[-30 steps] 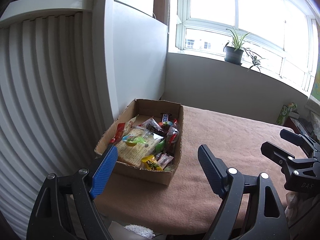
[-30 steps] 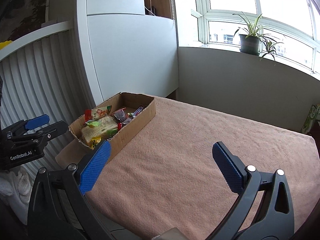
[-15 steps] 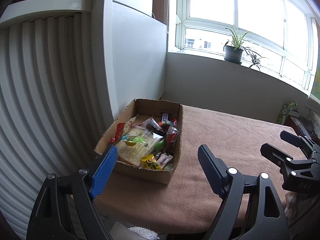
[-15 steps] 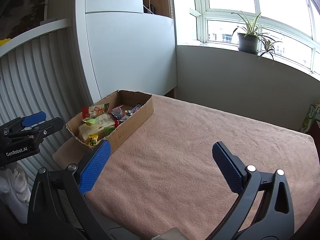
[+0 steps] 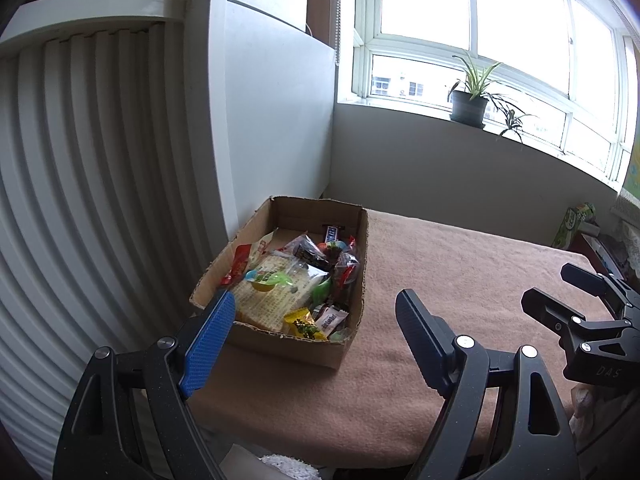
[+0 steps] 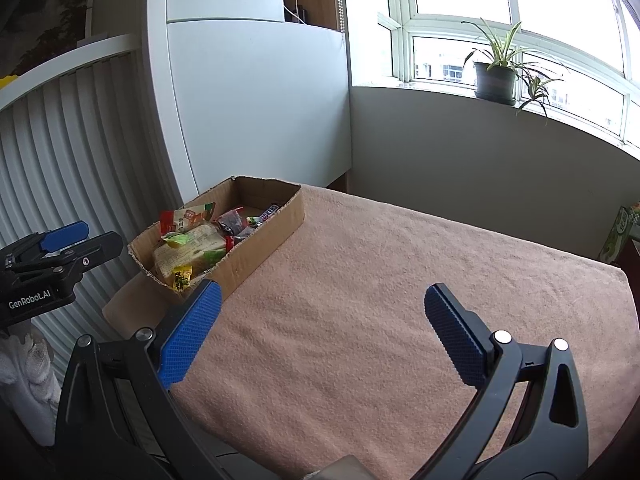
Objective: Organize snacks
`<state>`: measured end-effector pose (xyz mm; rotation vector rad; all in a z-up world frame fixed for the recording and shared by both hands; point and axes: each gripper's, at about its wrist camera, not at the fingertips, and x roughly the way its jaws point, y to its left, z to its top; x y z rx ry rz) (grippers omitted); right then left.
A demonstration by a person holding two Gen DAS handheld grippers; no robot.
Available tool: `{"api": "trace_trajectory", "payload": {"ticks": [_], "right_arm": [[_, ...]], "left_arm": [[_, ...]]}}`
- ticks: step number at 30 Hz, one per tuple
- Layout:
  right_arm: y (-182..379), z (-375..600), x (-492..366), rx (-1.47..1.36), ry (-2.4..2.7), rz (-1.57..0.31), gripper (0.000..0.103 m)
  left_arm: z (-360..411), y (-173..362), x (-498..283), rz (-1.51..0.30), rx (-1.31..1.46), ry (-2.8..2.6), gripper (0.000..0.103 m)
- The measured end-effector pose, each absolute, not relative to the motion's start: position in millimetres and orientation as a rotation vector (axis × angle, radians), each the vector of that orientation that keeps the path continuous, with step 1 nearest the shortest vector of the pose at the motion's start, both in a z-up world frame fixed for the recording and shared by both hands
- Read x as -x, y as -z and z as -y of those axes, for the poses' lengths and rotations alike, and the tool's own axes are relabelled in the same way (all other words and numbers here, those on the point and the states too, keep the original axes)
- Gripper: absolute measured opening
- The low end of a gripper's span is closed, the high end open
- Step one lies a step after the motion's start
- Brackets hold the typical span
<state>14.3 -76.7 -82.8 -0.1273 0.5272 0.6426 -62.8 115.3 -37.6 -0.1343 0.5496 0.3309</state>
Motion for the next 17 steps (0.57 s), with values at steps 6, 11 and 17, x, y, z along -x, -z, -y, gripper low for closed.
{"api": "trace_trajectory", "payload": {"ticks": [6,11,17], "right_arm": [[85.2,78.9,-16.1,0.121,-0.635,-0.533,0.103],[87.0,80.3,-16.2,0.120,-0.629,-0.536,0.103],[90.6,83.3,-18.3,0.110,-0.622,-0.547,0.103]], "left_arm": [[-114.4,37.4,62.0,-0.552,0.133,-0.338,0.083],[-113.8,38.3,60.9,-0.558,0.139,-0.345,0.083],[-112.7,39.6,59.6,-0.556,0.133,-0.339,0.083]]}}
